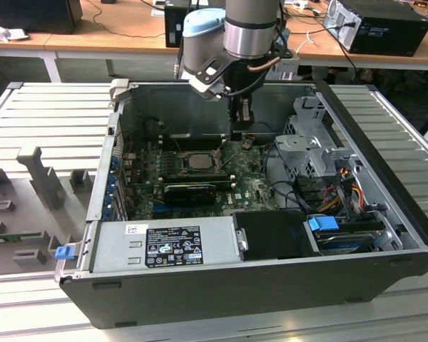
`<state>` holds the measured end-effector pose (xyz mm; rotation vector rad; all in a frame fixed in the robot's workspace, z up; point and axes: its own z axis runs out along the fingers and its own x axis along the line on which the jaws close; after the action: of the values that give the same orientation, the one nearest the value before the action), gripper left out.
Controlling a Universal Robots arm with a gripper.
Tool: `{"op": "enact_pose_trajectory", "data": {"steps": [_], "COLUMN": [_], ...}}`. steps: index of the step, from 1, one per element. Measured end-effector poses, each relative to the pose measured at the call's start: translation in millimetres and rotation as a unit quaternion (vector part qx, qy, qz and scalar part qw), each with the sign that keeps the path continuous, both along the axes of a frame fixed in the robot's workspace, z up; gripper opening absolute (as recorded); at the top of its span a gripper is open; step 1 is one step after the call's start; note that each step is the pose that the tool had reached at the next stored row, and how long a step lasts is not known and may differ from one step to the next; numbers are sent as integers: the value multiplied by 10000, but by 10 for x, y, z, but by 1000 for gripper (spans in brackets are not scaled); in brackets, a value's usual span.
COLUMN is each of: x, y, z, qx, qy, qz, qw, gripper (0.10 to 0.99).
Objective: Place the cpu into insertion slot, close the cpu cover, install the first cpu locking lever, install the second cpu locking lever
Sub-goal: 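Close the cpu cover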
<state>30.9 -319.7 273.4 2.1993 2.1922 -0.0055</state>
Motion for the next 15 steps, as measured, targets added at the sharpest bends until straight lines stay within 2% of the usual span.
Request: {"op": "enact_pose_trajectory", "data": {"steps": [3,6,7,10,11,15], "x": [103,258,285,290,280,241], "y": [2,13,16,19,19,19], "z": [-49,-95,-118,-193,-207,-215], "qx": [0,0,0,5,13,28], "qy": [0,3,3,3,12,18], "qz": [3,7,7,13,18,24], "qw": [10000,10000,10000,10000,10000,10000], "gripper": [106,106,106,106,106,106]}}
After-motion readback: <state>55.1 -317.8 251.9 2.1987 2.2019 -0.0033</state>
